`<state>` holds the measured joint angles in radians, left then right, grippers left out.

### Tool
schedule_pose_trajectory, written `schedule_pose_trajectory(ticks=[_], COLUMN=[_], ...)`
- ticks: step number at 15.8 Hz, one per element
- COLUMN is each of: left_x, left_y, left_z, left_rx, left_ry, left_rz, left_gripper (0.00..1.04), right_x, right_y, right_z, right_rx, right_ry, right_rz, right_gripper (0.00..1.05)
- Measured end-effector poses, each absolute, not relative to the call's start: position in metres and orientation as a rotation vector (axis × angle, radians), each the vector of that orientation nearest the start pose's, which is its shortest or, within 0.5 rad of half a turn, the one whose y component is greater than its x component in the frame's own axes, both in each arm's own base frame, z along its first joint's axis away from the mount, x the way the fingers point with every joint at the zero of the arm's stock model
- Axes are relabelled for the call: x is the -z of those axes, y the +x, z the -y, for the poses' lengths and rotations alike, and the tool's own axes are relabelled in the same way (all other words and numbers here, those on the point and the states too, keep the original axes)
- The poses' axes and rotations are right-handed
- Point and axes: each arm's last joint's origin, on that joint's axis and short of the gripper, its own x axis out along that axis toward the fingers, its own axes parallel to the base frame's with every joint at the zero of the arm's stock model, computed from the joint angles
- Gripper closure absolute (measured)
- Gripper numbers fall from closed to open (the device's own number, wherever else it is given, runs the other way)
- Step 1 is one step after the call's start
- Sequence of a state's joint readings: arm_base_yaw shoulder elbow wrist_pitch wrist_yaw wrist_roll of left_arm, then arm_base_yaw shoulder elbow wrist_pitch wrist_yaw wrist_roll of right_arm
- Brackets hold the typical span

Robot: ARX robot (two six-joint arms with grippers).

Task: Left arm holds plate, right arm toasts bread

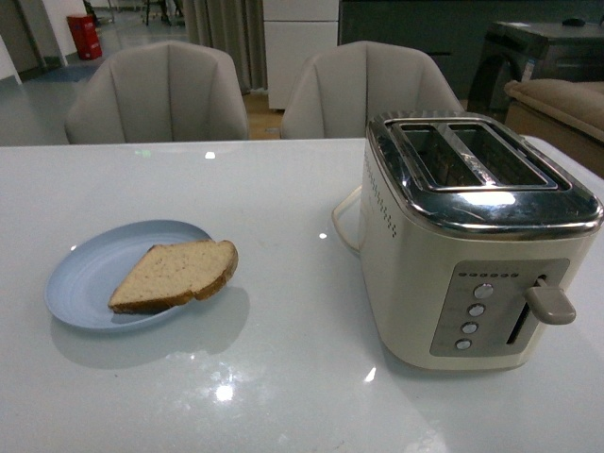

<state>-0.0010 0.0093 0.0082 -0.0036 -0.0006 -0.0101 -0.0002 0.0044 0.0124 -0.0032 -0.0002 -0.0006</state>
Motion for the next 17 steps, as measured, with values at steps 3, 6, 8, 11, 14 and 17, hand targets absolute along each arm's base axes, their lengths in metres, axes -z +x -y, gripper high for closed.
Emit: schedule_pose_trajectory(ticks=[3,6,8,11,14,17], left_x=[-0.165,-0.165,-0.165,-0.165,-0.174,-0.199], left_y=[0.098,0.098,0.098,0.098,0.1,0.102], left_z=[0.0,0.0,0.0,0.0,0.0,-0.005], left_rx=[0.0,0.0,0.0,-0.001,-0.124,-0.13], left_ry=[-0.01,-0.01,-0.01,-0.01,-0.043,-0.08], left_rz=[-0.005,-0.004,-0.004,-0.009,-0.299,-0.182], left_gripper=[0.07,0.07,0.07,0.07,0.07,0.07], right_x=[-0.167,-0.167,-0.167,-0.167,-0.167,-0.167], right_y=[0.097,0.097,0.097,0.097,0.097,0.097], right_z=[0.0,0.0,0.0,0.0,0.0,0.0], right_rx=[0.0,0.0,0.0,0.0,0.0,0.0], right_ry=[-0.001,-0.001,-0.001,-0.001,-0.001,-0.001], right_rz=[0.005,0.005,0.005,0.005,0.006,0.005], right_gripper=[0.06,0.06,0.06,0.06,0.06,0.06])
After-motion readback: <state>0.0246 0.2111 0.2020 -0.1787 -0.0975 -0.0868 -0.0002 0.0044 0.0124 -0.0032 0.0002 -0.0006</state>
